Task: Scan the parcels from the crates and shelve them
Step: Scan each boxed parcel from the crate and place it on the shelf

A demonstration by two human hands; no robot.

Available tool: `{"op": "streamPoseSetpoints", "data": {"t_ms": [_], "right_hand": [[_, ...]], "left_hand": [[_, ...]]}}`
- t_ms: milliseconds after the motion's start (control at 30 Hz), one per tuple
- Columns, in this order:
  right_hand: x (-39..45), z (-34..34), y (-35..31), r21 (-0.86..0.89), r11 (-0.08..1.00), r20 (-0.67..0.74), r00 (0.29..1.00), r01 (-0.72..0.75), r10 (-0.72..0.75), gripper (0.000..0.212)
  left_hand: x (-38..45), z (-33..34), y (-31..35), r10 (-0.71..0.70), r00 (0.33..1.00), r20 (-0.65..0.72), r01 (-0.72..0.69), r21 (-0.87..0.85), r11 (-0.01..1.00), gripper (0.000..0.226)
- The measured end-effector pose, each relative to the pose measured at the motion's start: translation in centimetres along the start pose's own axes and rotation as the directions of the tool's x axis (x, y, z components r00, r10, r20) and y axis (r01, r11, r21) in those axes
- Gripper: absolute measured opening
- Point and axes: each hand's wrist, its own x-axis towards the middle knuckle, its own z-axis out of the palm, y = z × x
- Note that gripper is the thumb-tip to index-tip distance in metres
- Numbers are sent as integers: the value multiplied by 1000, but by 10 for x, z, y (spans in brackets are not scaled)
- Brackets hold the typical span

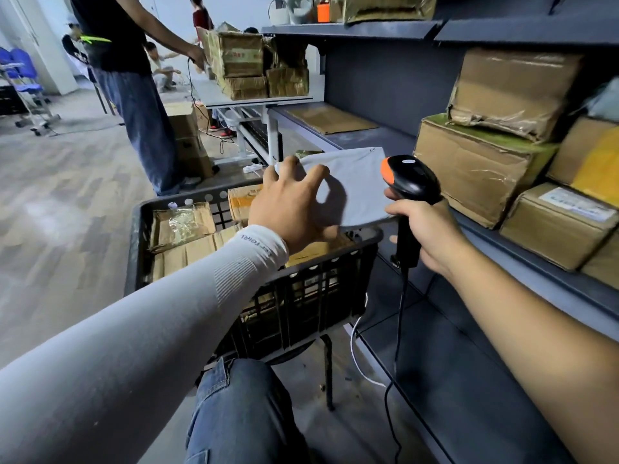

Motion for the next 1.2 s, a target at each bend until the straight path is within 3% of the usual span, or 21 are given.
{"op": "streamPoseSetpoints", "data": {"t_ms": [467,600,767,867,967,1033,1200], "right_hand": [[-100,-113,54,50,998,-152,988,-28,36,41],[-129,-129,75,40,996,-188,978,-83,89,40],[-160,-136,107,6,983,-198,963,-185,183,35],[-171,-134,125,-105,969,-213,957,-225,199,16],[-181,-134,143,-187,942,-218,947,-278,237,53],[-183,-135,152,-217,926,-215,940,-309,264,66],[-182,-135,149,-126,953,-184,951,-274,249,17]], "left_hand": [[-70,65,104,175,982,-68,-176,-15,984,107],[-102,95,124,200,980,0,-200,7,980,106],[-157,135,129,113,992,59,-98,-210,973,103],[-186,165,125,117,988,101,-73,-362,929,100],[-210,187,120,104,984,146,-21,-480,877,87],[-218,199,118,91,976,196,36,-560,828,73],[-224,204,113,34,934,357,232,-675,700,43]]}}
